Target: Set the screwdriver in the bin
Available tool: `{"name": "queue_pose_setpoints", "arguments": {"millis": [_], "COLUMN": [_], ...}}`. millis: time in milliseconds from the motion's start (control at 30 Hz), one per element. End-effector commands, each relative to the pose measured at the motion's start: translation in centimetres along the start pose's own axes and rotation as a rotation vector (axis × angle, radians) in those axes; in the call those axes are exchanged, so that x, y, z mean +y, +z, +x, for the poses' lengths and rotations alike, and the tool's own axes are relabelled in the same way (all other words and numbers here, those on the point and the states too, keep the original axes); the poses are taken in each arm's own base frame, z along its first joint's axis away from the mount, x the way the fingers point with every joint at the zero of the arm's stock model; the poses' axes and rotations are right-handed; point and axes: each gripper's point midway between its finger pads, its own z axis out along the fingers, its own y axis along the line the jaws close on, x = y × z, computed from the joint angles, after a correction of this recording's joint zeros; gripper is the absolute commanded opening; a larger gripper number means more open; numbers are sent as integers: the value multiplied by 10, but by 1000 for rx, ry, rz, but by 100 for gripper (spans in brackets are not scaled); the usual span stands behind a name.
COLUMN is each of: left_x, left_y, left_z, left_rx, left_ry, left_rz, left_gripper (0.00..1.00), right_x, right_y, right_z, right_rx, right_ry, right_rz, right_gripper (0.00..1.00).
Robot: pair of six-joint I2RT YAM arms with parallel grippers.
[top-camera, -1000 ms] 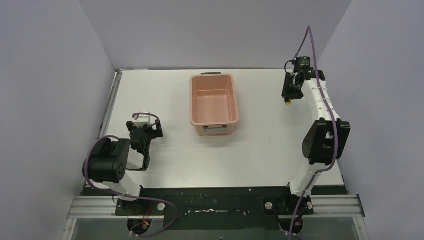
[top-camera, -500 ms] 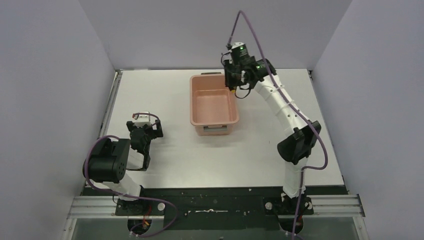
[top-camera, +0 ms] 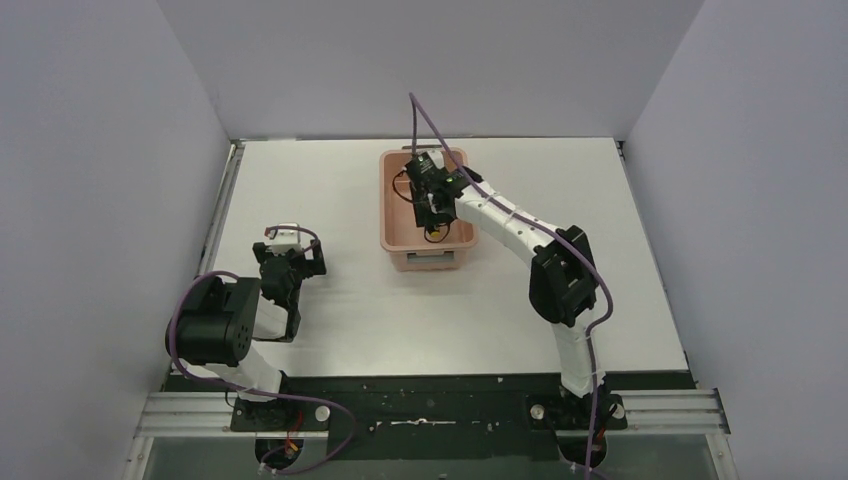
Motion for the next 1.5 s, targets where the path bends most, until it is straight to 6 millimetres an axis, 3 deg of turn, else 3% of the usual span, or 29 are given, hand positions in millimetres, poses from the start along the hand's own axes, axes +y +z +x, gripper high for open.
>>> {"name": "queue_pose_setpoints", "arguments": {"millis": [0,300,400,500,700,800,967,1100,1233,1367,1467], "left_x": [-1,-1,-1,-1,-1,-1,-1,-1,-1,-1,-1], "left_y": [6,6,6,6,6,6,6,6,6,6,6], "left_z": [-19,-18,-18,-18,-18,-18,-18,-18,-18,-18,-18], "left_rx": [-56,-55,-56,-56,-55,-56,-55,-56,-55,-56,-55], "left_ry": [-19,-19,-19,-19,-19,-19,-19,-19,-19,-18,-19], "left_rz": [3,3,3,4,3,4,3,3,3,4,3], "left_gripper": [97,97,97,97,97,97,97,97,97,97,97], "right_x": [8,2,0,-1,-6,-10,-24,-70,-151,-236,-298], "right_y": [9,67,81,84,60,30,-20,-44,-63,-74,-81], "right_z": [3,58,68,68,36,4,-47,-66,-66,-45,-18], "right_rx": [-71,24,42,39,-26,-108,-227,-264,-263,-234,-196], "right_ry": [61,58,67,75,58,43,16,52,109,175,278], "right_rz": [-12,12,26,29,47,49,19,55,177,242,274], "right_gripper": [12,25,45,56,77,82,99,100,100,100,100]}}
